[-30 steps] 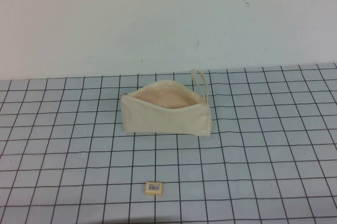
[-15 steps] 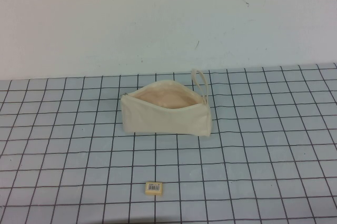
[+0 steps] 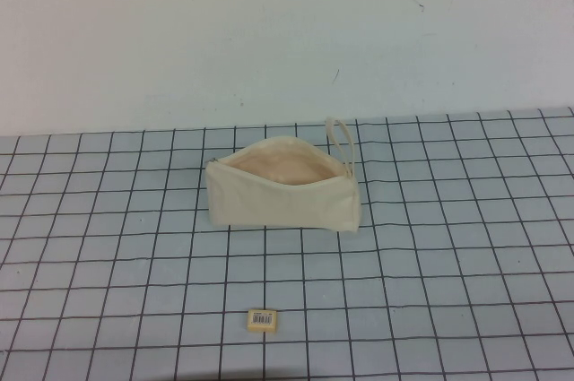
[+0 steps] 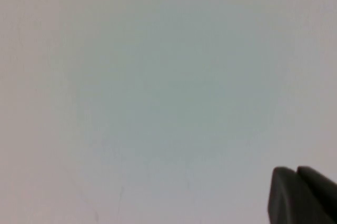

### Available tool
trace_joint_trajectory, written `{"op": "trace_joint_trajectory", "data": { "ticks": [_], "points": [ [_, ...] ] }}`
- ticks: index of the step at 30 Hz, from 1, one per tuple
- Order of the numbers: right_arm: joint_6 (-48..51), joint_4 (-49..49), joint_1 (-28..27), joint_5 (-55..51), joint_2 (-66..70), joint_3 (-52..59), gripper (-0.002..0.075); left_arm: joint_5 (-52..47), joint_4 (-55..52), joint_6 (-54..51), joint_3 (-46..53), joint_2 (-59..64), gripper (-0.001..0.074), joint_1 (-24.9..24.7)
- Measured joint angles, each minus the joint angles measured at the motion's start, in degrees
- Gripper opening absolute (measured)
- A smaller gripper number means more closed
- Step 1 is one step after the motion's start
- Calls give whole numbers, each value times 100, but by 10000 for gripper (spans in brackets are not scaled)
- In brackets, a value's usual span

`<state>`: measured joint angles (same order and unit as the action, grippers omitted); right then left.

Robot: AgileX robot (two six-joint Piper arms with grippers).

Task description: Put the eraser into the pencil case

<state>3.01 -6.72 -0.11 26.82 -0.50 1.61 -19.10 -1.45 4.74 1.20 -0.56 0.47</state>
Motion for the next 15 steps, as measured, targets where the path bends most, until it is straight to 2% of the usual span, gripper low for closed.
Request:
{"op": "trace_joint_trajectory", "data": {
  "ticks": [4, 9, 13, 15],
  "points": [
    [-38, 19, 0, 1207, 0, 0, -1, 0, 0, 0, 0, 0, -1, 0],
    [-38, 426, 0, 1334, -23, 0, -1, 0, 0, 0, 0, 0, -1, 0],
    [261, 761, 0, 181, -34, -583, -1, 0, 0, -10, 0, 0, -1, 0],
    [537, 794, 0, -824, -34, -1149, -1, 0, 0, -20, 0, 0, -1, 0]
  ]
}}
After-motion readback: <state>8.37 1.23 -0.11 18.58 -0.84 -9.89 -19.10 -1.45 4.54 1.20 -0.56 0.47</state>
